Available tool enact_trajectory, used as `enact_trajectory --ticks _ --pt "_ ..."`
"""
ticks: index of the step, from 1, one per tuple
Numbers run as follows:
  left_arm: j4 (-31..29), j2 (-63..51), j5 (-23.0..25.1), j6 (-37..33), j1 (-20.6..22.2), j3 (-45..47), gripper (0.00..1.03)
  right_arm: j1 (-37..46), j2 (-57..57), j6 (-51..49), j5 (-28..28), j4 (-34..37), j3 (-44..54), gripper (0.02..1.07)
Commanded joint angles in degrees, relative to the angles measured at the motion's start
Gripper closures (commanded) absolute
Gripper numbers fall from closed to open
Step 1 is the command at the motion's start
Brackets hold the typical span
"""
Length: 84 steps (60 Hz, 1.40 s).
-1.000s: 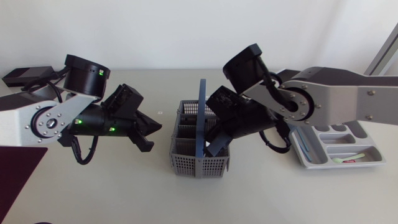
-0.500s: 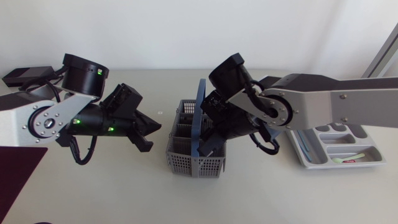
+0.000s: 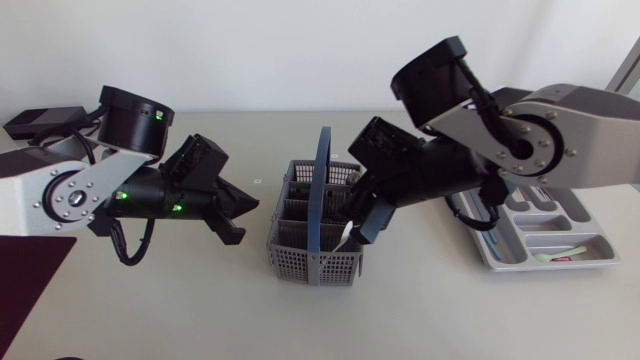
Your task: Sort the cutlery from the basket into the organizer compartments.
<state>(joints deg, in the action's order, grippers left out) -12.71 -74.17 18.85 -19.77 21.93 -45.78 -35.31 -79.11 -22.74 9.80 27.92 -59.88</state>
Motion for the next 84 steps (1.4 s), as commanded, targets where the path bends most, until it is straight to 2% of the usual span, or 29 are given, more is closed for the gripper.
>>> enact_trajectory --ticks 1,12,22,42,66,84 --pt "-0.74 1.22 0.4 -1.41 0.13 1.39 1.0 2.09 0.36 -7.49 2.77 1.78 1.34 0.43" --pt "-1.09 1.84 0.4 -2.38 0.04 1.57 1.0 5.6 -2.19 -16.02 9.45 3.02 0.81 0.42" --pt "-1.09 1.93 0.4 -3.52 0.39 2.36 1.0 7.01 -4.91 -24.1 12.43 3.72 0.11 0.37" --pt "-1.53 2.72 0.4 -4.4 0.13 3.06 1.0 6.48 -7.99 -35.09 12.7 3.98 0.02 0.37" --pt "-1.79 3.16 0.4 -4.22 0.48 3.15 1.0 6.48 -11.94 -43.09 9.53 6.53 -3.67 0.38" --pt "-1.53 1.57 0.4 -4.22 0.57 2.1 1.0 5.25 -11.68 -46.69 8.83 9.87 -4.55 0.61"
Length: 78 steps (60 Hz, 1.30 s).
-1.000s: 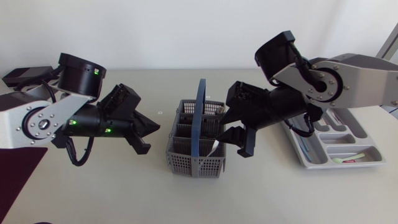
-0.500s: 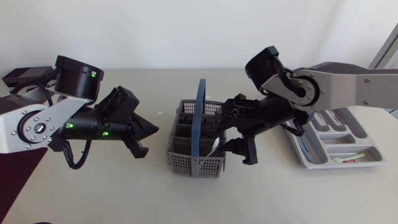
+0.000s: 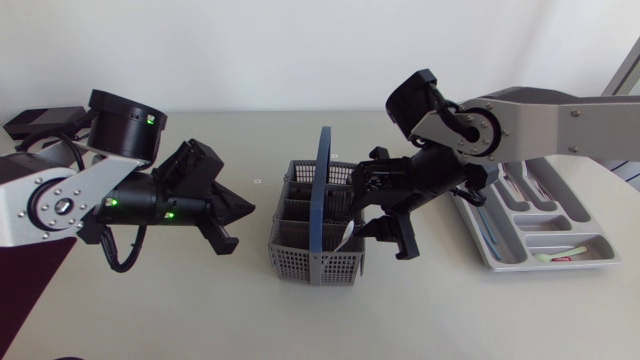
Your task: Sort the cutlery from the basket into the organizer compartments.
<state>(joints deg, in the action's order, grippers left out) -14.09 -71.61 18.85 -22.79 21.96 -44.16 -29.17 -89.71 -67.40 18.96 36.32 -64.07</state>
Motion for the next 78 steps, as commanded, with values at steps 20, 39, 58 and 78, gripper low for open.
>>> enact_trajectory --ticks 20,39,58,78 --pt "0.02 -0.9 0.4 -1.12 0.81 0.92 1.0 -3.44 -1.08 -2.3 -1.38 2.18 0.53 0.76" --pt "-0.24 -0.54 0.4 -1.38 0.54 1.01 1.0 -4.32 -1.25 -3.97 -4.02 4.2 0.09 0.82" --pt "-0.06 -0.54 0.48 -1.56 0.54 1.27 1.0 -5.55 -1.25 -5.2 -9.29 5.08 -0.09 0.6" --pt "0.29 -0.72 1.36 -1.82 0.37 1.53 1.0 -8.27 -0.82 -6.61 -18.43 2.27 2.64 0.56"
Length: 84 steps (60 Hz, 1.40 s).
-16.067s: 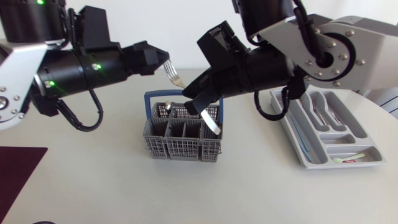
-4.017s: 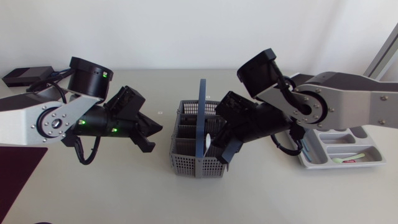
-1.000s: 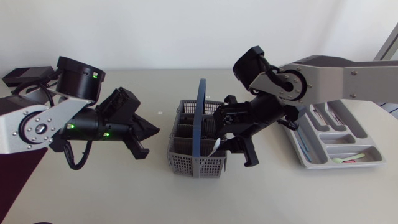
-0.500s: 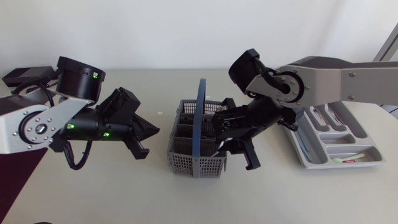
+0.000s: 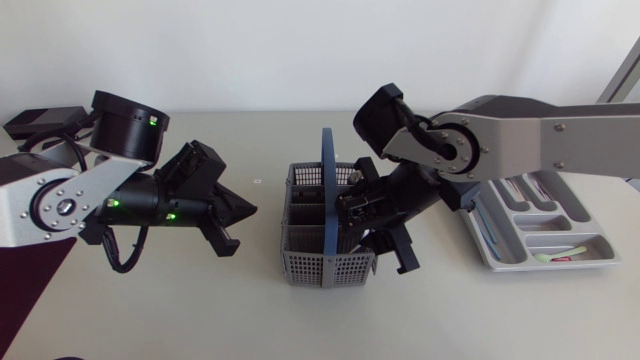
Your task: Sort the cutlery from the basket into the organizer compartments.
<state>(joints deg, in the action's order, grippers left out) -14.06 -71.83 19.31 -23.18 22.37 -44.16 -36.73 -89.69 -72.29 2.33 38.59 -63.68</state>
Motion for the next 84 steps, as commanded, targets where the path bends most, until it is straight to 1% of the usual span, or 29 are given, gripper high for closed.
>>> enact_trajectory --ticks 1,5,16,34,58,72,81,82,84 --pt "0.27 -0.5 0.99 -1.43 -0.13 1.53 1.0 -0.89 -0.75 -1.71 -2.5 -0.53 2.6 0.56" --pt "0.44 -0.68 1.08 -1.43 -0.13 1.53 1.0 -1.41 -0.57 -2.15 -4.17 -1.32 3.48 0.56" --pt "0.62 -0.59 1.61 -1.61 -0.49 1.53 1.0 -1.59 1.71 -2.06 -4.53 -1.5 3.48 0.56" --pt "0.71 -0.41 1.7 -1.69 -0.57 2.24 1.0 -2.73 3.29 -2.15 -7.6 -1.06 4.71 0.56" --pt "0.71 0.29 2.13 -1.78 -0.66 2.59 1.0 -2.47 5.93 -2.59 -8.04 2.37 3.21 0.56" --pt "0.71 0.55 2.49 -1.78 -0.75 2.77 1.0 -2.91 3.29 -2.68 -10.85 1.84 3.3 0.56" --pt "0.53 1.17 2.75 -1.78 -1.01 2.77 1.0 -3.0 1.62 -2.94 -11.64 1.84 3.04 0.57" --pt "0.53 1.26 2.84 -1.78 -1.1 2.77 1.0 -3.0 1.54 -2.94 -11.64 1.84 3.04 0.57" --pt "0.53 1.26 2.84 -1.78 -1.19 2.85 1.0 -3.08 1.1 -3.12 -12.0 1.84 3.04 0.61"
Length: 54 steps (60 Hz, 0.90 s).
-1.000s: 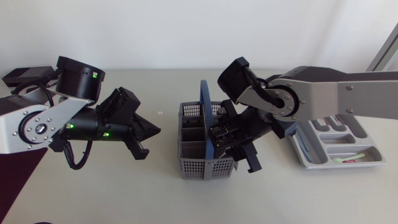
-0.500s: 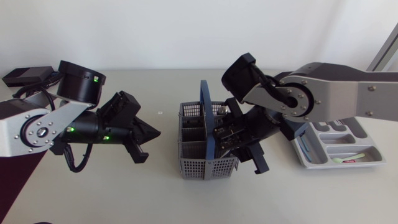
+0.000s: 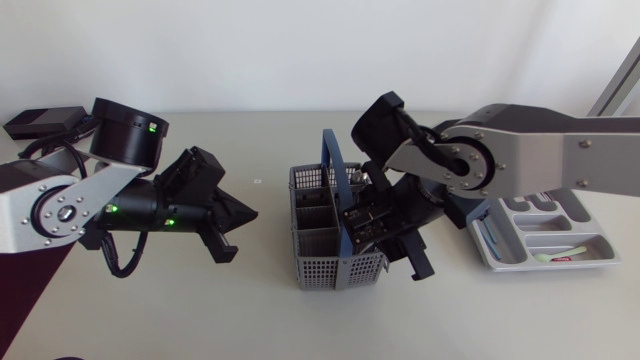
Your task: Sort the cutlery from the basket into the organizer compartments.
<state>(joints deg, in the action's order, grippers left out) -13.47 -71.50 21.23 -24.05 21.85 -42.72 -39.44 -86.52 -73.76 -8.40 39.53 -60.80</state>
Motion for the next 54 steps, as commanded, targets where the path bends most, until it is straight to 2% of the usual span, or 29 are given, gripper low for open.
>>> enact_trajectory --ticks 1,19,54 --pt "-0.15 1.02 1.0 -1.0 -0.66 1.5 1.0 -0.46 -2.16 -1.74 -1.35 0.99 0.15 0.63" --pt "-0.15 1.19 1.18 -1.08 -0.84 1.67 1.0 -1.69 -2.51 -1.74 -4.08 0.81 1.21 1.02" --pt "-0.85 2.86 1.18 -0.91 -0.84 1.94 1.0 -4.33 3.99 0.46 -4.52 1.25 1.82 1.02"
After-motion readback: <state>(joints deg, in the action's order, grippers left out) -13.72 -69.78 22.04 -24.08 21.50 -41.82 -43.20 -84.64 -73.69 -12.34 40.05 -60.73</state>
